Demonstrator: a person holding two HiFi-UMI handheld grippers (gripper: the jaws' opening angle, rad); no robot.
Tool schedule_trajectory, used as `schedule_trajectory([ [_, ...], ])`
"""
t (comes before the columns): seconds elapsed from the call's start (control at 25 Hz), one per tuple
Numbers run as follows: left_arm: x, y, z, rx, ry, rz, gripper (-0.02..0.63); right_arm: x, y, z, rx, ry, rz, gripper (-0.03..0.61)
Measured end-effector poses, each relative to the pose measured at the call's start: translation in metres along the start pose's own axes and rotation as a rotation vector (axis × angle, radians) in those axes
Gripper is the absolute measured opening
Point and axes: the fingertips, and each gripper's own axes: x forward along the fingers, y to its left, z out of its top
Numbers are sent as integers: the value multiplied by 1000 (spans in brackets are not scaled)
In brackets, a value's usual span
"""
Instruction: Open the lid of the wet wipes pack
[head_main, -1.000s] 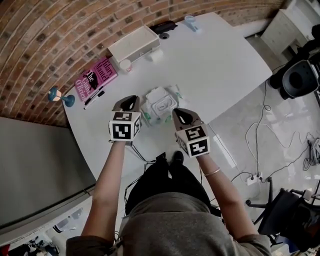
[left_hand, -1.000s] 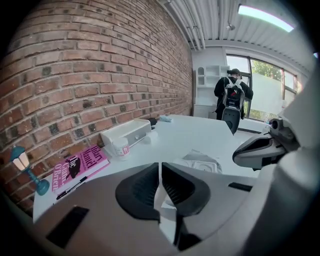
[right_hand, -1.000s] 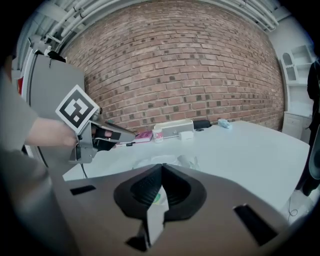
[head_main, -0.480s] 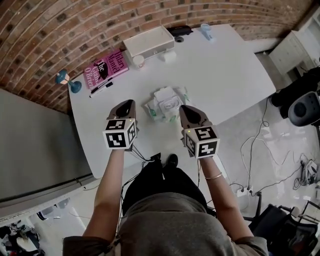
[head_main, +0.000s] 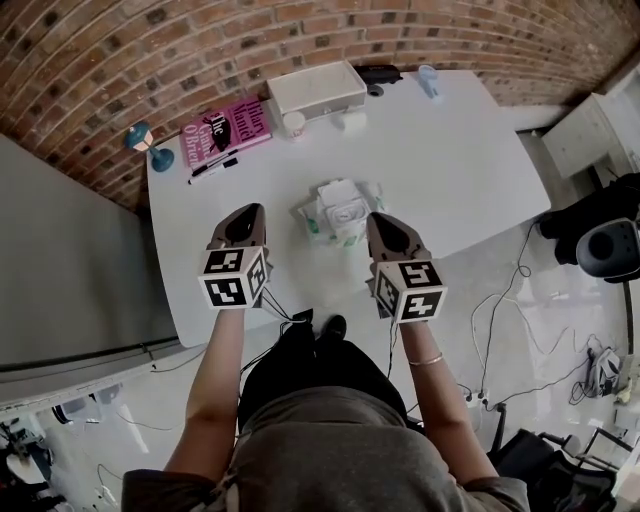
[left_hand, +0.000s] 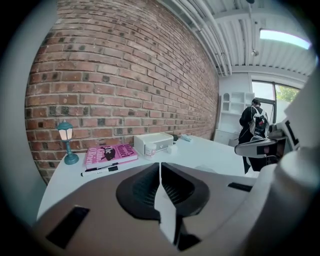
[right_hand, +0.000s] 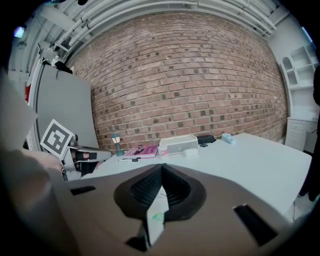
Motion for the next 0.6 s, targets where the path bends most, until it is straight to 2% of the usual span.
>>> schedule_trajectory([
  [0.24, -12, 3, 1, -23, -33, 17, 29, -4, -4, 8, -10, -23, -17, 3],
  [0.6, -13, 3, 0, -27, -35, 20, 29, -2, -5, 11, -18, -28, -23, 2],
])
